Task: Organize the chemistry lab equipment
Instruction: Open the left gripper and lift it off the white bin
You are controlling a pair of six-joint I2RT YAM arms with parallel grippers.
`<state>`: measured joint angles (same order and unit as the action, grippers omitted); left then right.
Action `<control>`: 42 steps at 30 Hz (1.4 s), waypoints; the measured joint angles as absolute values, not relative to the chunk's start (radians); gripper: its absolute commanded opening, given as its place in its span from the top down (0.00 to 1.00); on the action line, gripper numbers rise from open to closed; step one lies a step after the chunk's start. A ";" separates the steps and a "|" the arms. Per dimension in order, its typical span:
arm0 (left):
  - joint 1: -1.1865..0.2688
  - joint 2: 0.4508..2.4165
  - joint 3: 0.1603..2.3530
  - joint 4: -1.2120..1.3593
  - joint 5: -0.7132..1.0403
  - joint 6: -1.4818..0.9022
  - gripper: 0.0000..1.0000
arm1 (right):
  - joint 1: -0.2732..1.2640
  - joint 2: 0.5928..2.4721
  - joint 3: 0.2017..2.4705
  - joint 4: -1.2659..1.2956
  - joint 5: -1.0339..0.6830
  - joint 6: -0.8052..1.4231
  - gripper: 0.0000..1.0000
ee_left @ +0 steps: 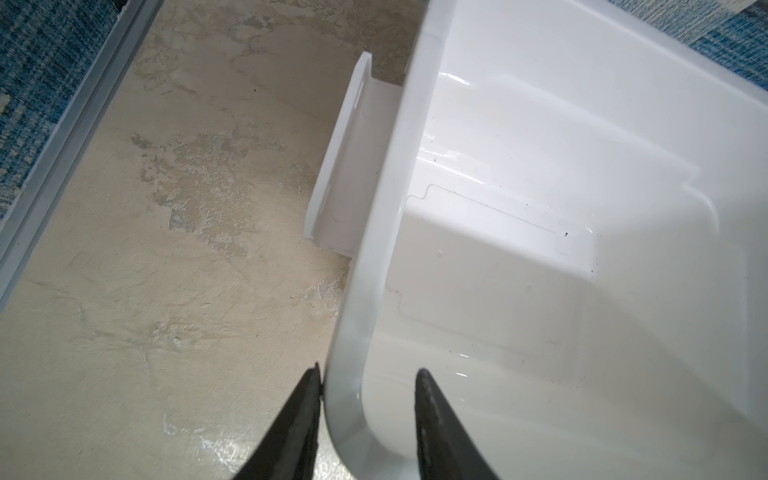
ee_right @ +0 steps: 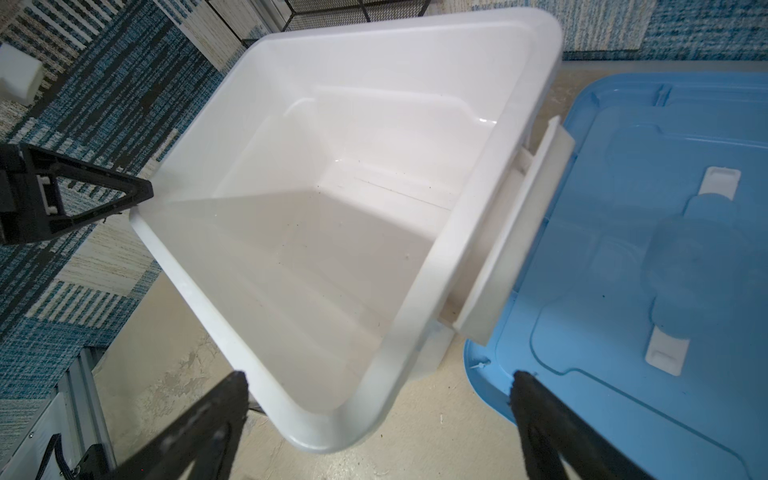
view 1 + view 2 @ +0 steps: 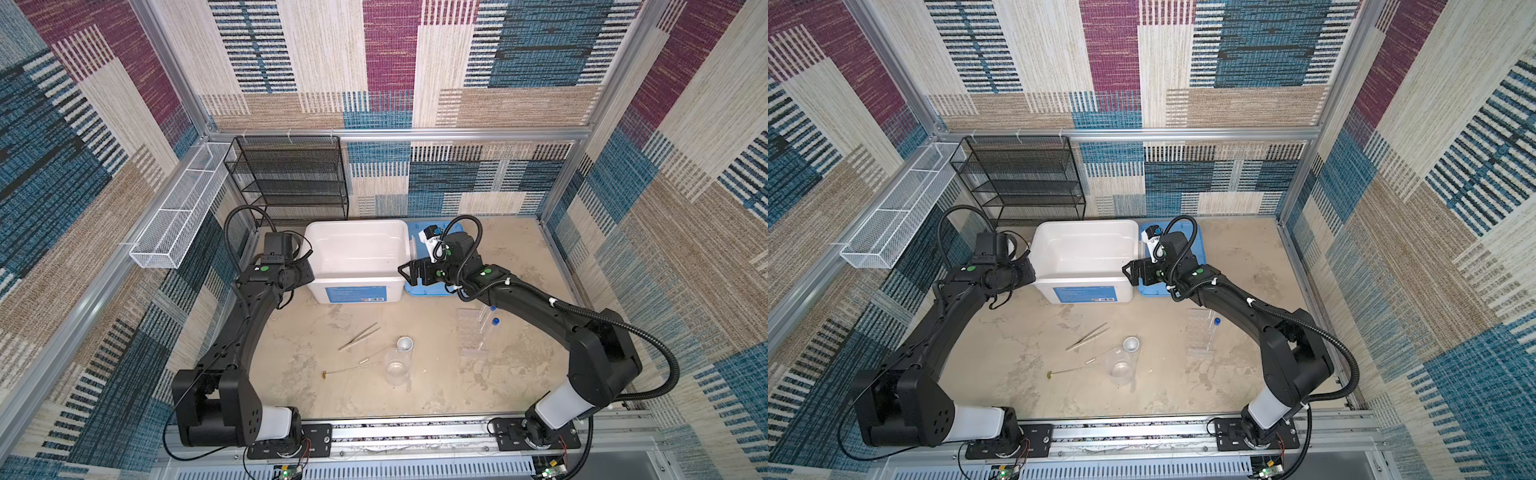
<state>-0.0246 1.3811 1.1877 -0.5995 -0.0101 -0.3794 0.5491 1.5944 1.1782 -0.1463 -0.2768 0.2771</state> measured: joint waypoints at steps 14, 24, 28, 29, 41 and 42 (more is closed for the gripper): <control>-0.056 1.121 1.285 -0.735 0.073 -0.279 0.02 | 0.549 1.328 1.028 -0.145 -0.208 0.187 0.01; -0.255 1.003 1.162 -0.781 0.257 -0.187 0.00 | 0.549 1.177 0.923 -0.136 -0.276 0.068 0.01; -0.359 0.987 1.053 -0.773 0.260 -0.206 0.09 | 0.549 1.162 0.886 -0.123 -0.319 0.062 0.01; -0.376 0.986 1.023 -0.770 0.257 -0.216 0.10 | 0.549 1.162 0.878 -0.122 -0.329 0.061 0.01; -0.509 1.064 0.736 -0.647 0.128 -0.449 0.18 | 0.557 1.151 0.771 -0.075 -0.435 0.100 0.01; -0.516 1.082 0.736 -0.638 0.112 -0.453 0.20 | 0.561 1.155 0.766 -0.066 -0.435 0.104 0.00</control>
<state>-0.5163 1.0817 0.7357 -0.6384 0.1120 -0.4534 0.5606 1.1545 0.7658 -0.0662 -0.4351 0.1043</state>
